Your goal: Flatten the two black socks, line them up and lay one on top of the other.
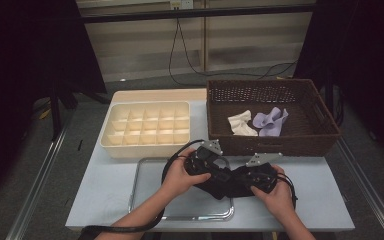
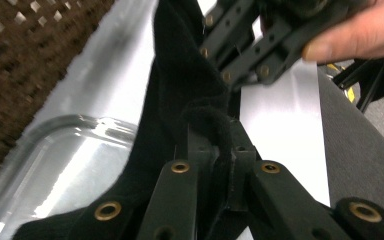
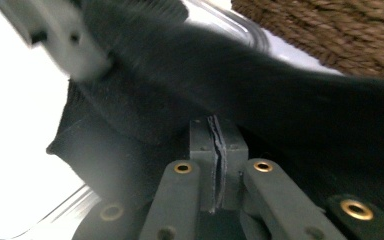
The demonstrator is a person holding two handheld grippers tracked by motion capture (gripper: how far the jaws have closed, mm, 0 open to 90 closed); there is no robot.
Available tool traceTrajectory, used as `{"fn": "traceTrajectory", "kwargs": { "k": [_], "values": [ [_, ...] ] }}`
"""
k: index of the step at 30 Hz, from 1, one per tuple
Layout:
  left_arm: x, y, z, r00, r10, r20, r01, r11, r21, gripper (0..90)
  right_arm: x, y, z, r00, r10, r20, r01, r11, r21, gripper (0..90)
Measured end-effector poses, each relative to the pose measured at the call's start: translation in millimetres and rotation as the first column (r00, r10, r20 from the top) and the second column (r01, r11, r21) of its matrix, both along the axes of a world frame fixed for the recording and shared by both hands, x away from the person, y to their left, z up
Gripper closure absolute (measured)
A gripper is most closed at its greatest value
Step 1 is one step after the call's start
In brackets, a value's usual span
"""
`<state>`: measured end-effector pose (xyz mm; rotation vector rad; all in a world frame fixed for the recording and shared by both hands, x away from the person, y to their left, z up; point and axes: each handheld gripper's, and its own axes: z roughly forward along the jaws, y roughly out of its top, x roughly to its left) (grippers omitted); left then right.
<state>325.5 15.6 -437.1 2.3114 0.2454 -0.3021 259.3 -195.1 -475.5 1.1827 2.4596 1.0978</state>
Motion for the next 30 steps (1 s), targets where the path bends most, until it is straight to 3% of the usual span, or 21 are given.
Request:
{"fn": "traceTrajectory", "kwargs": {
  "k": [8, 14, 23, 25, 30],
  "values": [
    [-7.8, -4.8, -14.9, 0.9989, -0.034, -0.031, 0.036, 0.9967, 0.072, 85.1, -13.9, -30.7, 1.6, 0.9985, -0.054, -0.002, 0.054, 0.998, 0.011, 86.8],
    [-9.6, -5.6, -16.7, 0.9984, -0.042, -0.038, 0.044, 0.9964, 0.073, 84.7, -20.0, -53.6, 2.9, 0.9932, -0.116, 0.001, 0.116, 0.993, 0.004, 86.6],
    [-11.1, -4.8, -18.6, 0.9975, -0.04, -0.058, 0.045, 0.9961, 0.076, 84.5, -18.6, -71.2, 10.3, 0.9872, -0.159, 0.015, 0.159, 0.987, -0.031, 83.6],
    [-10.7, -4.8, -18.6, 0.9972, -0.052, -0.054, 0.056, 0.9952, 0.08, 84.5, -17.4, -76.2, 12.4, 0.9842, -0.176, 0.014, 0.177, 0.984, -0.014, 82.7],
    [-11.6, -5.3, -19.2, 0.9969, -0.046, -0.064, 0.051, 0.9951, 0.085, 84.4, -16.4, -85.4, 15.3, 0.9778, -0.209, 0.01, 0.209, 0.977, -0.028, 80.2]
  ]
}}
